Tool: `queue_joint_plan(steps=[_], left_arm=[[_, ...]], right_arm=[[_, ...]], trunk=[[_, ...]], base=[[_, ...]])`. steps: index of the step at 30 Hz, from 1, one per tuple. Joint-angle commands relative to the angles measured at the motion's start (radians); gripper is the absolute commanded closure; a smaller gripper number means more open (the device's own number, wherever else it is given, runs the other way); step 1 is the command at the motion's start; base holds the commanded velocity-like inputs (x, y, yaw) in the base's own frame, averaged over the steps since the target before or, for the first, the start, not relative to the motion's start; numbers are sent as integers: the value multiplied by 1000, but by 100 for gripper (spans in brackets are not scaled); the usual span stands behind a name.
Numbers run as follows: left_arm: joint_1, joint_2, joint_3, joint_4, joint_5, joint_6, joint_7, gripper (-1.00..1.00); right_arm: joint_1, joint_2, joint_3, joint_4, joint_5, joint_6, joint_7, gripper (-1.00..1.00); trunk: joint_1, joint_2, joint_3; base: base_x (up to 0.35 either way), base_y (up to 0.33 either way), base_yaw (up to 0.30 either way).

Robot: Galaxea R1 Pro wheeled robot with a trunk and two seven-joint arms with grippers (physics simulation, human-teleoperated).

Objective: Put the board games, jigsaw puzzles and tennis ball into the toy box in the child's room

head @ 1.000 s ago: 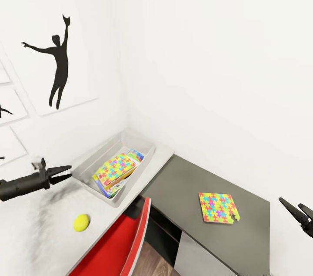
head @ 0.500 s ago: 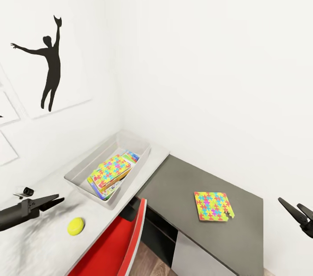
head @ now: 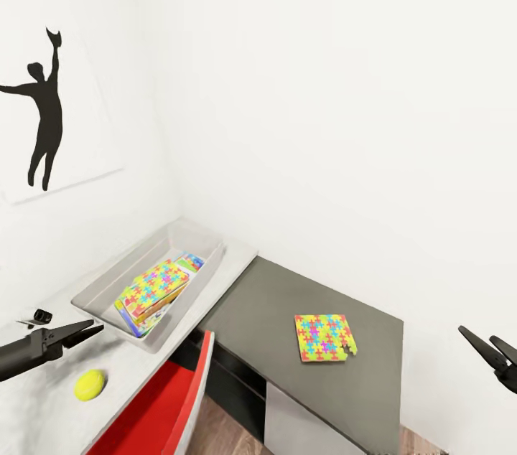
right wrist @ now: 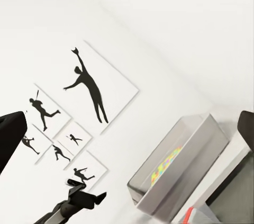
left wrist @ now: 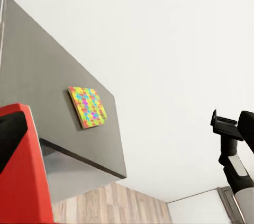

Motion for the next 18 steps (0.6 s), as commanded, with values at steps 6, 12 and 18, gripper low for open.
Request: queue_joint_plan(steps=[6,12,18], left_arm=[[-1,1,0,-2,0,11,-5,-100],[-1,1,0,-2,0,11,-5,-100],[-1,1,0,-4,-1,11,-5,-100]], right_arm=[[0,-2,2,1,-6,8,-1,-100],[0,-3,2,1,-6,8,-1,-100],[0,0,2,-1,-6,6,-2,-100]], trunk=[[1,-2,5],[1,-2,12],[1,-2,15]], base=[[-12,-296,-210],[-77,-299,-211],[-43,-306,-90]])
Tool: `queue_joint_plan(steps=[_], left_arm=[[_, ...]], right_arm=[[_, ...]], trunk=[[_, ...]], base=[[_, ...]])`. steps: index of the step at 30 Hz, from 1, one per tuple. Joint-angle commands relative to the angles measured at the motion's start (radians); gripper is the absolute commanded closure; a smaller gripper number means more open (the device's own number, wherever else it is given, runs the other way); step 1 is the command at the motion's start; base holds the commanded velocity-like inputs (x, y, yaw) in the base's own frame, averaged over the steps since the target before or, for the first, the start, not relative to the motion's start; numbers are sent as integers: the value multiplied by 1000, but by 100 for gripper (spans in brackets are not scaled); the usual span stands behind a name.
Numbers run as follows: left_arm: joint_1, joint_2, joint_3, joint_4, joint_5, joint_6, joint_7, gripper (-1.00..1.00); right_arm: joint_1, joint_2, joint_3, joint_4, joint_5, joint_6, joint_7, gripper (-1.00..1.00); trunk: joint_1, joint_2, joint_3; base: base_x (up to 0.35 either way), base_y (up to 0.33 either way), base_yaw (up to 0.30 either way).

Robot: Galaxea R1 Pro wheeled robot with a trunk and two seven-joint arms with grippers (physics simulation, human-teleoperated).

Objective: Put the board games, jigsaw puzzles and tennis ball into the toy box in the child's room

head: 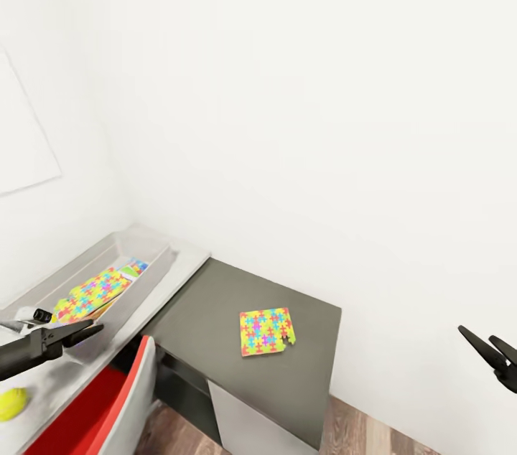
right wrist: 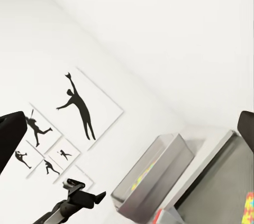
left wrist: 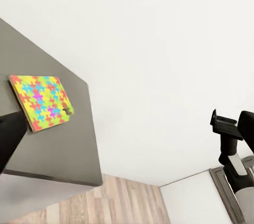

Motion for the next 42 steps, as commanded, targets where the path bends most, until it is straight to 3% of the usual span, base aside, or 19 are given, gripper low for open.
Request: queue_joint_plan(steps=[1,8,33,42], left_arm=[[-1,0,0,-1,-1,11,-4,-100],[-1,0,1,-1,0,11,-4,-100],[-1,1,1,-1,0,11,-5,-100],[0,0,1,-1,0,11,-5,-100]], right_arm=[[0,1,0,-1,-6,8,-2,-100],[0,-3,0,0,-6,13,-3,-100],[0,-7,0,1,-6,14,-3,-100],[0,-2,0,1,-6,13,-4,-100]], trunk=[[1,-2,-2],[1,-2,-3],[1,-2,-13],[1,-2,-14]], base=[[-12,-311,-30],[55,-198,-165],[101,-20,-264],[54,3,-53]])
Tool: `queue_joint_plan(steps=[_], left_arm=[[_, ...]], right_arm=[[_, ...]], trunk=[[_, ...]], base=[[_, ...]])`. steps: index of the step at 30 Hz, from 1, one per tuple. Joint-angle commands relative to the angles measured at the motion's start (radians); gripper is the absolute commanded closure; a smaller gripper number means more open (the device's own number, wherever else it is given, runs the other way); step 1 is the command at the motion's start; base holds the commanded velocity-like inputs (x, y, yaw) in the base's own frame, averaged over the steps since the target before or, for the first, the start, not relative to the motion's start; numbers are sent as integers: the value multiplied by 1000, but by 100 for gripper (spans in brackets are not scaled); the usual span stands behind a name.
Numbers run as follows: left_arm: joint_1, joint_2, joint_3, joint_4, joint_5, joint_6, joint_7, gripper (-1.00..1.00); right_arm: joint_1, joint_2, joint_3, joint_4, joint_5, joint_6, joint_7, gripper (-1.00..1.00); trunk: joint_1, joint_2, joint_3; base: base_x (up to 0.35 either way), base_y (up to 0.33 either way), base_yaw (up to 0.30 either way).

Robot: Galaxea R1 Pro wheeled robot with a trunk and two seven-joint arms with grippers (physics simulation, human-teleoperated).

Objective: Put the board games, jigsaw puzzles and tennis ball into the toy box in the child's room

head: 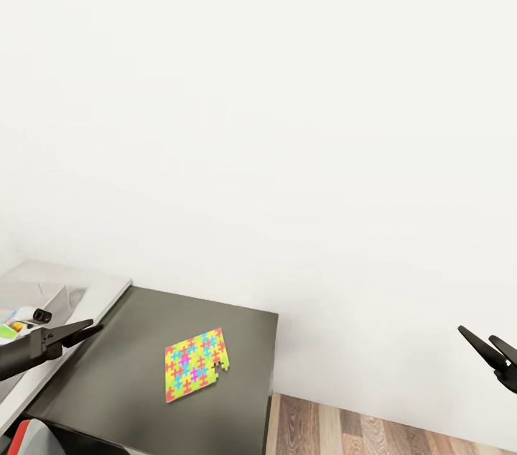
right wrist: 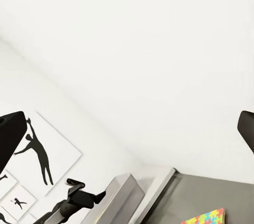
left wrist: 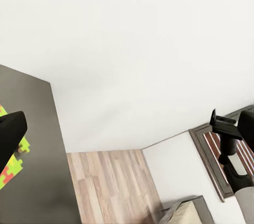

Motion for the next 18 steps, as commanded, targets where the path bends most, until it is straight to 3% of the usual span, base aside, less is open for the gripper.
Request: queue_joint_plan(steps=[1,11,18], left_arm=[[-1,0,0,0,0,11,-4,-100],[-1,0,0,0,0,10,-3,-100],[-1,0,0,0,0,10,-4,-100]], right_arm=[[0,0,0,-1,-5,8,-1,-100],[0,1,0,-1,-5,8,-2,-100],[0,-1,2,-1,-5,8,-2,-100]], trunk=[[1,-2,-2],[1,-2,-2],[1,-2,1]], base=[[5,0,-4],[13,6,-8],[160,100,-175]])
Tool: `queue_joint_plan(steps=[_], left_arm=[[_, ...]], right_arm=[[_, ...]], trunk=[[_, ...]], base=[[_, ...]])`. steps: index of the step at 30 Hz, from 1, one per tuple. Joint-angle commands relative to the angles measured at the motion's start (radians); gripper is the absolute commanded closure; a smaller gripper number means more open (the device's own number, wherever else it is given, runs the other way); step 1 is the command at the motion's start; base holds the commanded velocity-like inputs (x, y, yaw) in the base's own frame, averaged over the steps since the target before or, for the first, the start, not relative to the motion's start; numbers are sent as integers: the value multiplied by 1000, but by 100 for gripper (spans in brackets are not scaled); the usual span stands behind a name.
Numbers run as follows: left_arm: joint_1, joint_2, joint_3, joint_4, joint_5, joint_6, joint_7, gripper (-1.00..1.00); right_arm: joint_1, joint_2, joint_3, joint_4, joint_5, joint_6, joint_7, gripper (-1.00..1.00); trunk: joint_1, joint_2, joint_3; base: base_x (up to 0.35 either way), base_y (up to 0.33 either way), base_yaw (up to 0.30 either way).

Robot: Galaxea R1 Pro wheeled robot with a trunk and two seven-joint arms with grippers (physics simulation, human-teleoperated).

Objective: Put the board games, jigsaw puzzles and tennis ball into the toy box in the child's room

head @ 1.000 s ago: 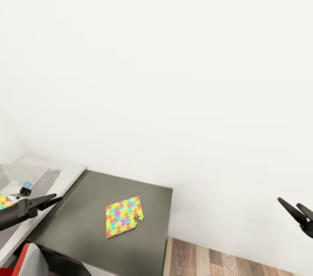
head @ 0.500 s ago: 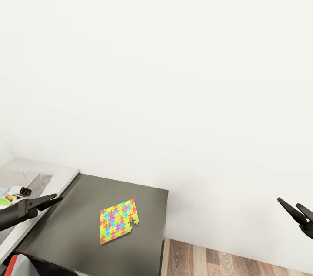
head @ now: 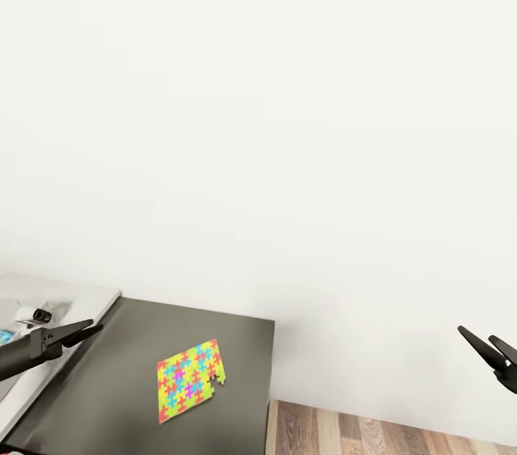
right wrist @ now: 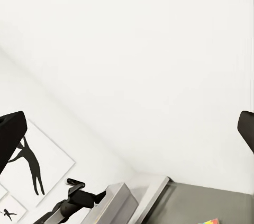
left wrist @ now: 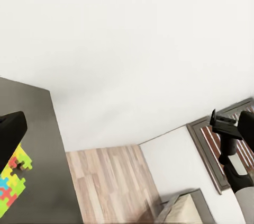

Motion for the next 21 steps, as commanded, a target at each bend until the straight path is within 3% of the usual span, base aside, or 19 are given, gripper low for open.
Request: queue_joint_plan(steps=[1,12,21], left_arm=[[-1,0,0,0,0,11,-4,-100],[-1,-1,-5,-6,-2,13,2,-100],[-1,-1,-10,-8,-3,13,4,-100]], right_arm=[[0,-1,0,-1,-5,8,-1,-100],[0,-1,4,-1,-6,10,-43,-100],[0,2,4,-2,-7,11,-68,-100]], trunk=[[1,-2,-1],[1,-2,5],[1,-2,6]], base=[[143,64,-234],[35,15,-242],[-22,1,-54]])
